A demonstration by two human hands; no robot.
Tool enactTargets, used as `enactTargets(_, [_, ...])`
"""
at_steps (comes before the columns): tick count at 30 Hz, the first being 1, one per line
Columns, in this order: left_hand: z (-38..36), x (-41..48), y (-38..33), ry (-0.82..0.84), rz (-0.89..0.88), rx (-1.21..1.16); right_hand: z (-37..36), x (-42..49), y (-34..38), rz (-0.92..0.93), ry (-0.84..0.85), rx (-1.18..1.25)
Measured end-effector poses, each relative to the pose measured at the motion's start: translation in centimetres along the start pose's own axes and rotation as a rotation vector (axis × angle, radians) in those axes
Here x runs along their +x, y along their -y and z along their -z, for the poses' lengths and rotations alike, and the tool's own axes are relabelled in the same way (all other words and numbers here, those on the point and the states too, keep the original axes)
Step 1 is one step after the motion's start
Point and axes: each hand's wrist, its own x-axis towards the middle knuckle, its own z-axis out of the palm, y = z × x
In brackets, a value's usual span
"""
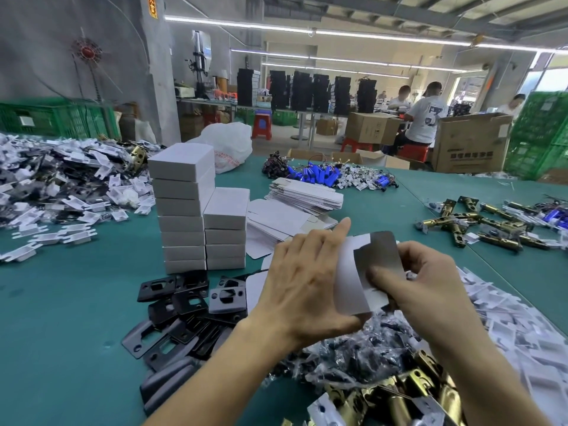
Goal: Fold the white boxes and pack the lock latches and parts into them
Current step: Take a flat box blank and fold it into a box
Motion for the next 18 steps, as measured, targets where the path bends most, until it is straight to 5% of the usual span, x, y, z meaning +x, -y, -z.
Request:
enactTargets(9, [1.0,0.2,-0.1,-0.248,0.080,-0.215,-1.0,-1.0,2.2,0.263,-0.258,0.051])
enactTargets(18, [0.3,0.1,0.1,-0.330,0.267,-0.438,-2.3,-1.4,2.4,0.410,-0.069,-0.064])
